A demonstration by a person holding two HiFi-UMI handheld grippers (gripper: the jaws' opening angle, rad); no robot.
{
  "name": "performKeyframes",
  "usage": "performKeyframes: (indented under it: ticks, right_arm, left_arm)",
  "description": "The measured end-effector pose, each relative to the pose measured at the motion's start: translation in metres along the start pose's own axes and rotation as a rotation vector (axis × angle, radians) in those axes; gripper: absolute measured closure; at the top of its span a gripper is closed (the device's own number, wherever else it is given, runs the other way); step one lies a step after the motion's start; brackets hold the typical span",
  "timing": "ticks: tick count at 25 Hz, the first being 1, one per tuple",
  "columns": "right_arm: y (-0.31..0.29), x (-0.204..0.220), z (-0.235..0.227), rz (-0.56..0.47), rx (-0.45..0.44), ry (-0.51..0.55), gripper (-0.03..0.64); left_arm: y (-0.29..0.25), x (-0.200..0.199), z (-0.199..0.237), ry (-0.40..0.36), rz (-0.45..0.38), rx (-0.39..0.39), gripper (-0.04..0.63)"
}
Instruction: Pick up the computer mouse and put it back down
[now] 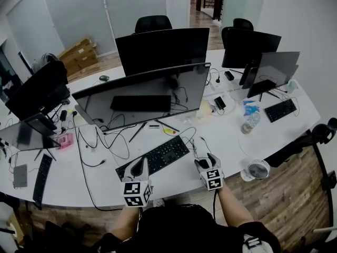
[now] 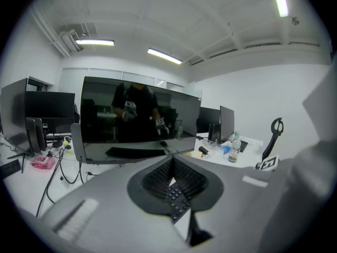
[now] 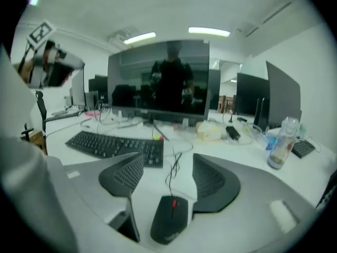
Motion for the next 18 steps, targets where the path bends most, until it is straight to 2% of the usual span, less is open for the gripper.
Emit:
performKeyframes:
  ticks: [2, 3, 4, 5, 7, 10, 13, 18]
  right_arm:
    - [0.023, -0.064, 0.016, -0.161, -0.037, 0.006, 0.344]
    - [0.037, -0.096, 0.024, -0.24, -0.045, 0.011, 0.392]
    - [0.051, -0.127, 0.031, -0.313, -0.042, 0.014, 0.526]
    - [0.065, -0.153, 0.037, -0.373, -0.032, 0.012, 0.62]
    - [0.084, -0.189, 0.045, -0.443, 0.002, -0.017, 0.62]
    - [0.102, -0.216, 0.051, -0.497, 0.036, -0.088, 0.621]
    - [0.108, -0.222, 0.06, -0.53, 0.019, -0.106, 0.62]
    - [0.102, -0.213, 0.068, -0.502, 0.001, -0.107, 0.62]
  left_arm:
    - [0.0, -0.002, 0.001, -0.001, -0.01, -0.002, 0.541]
    - [-0.001, -0.003, 0.002, 0.0, -0.016, -0.004, 0.541]
    - [-0.001, -0.004, 0.003, 0.002, -0.021, -0.005, 0.541]
    - [-0.002, -0.005, 0.003, 0.003, -0.026, -0.005, 0.541]
    - [-0.003, -0.007, 0.003, 0.005, -0.031, -0.003, 0.541]
    - [-0.004, -0.01, 0.003, 0.006, -0.041, 0.001, 0.541]
    - [-0.004, -0.015, 0.005, 0.005, -0.059, -0.001, 0.541]
    - [-0.004, -0.021, 0.009, 0.014, -0.09, -0.007, 0.541]
Point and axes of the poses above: the fingertips, and each gripper's own axes: y backward along the fingers, z to its left, x out of its underside, the point moved 1 cm from there along y, backward along the fingers, and after that the axes turned 14 degrees about -y, right-handed, at the moved point
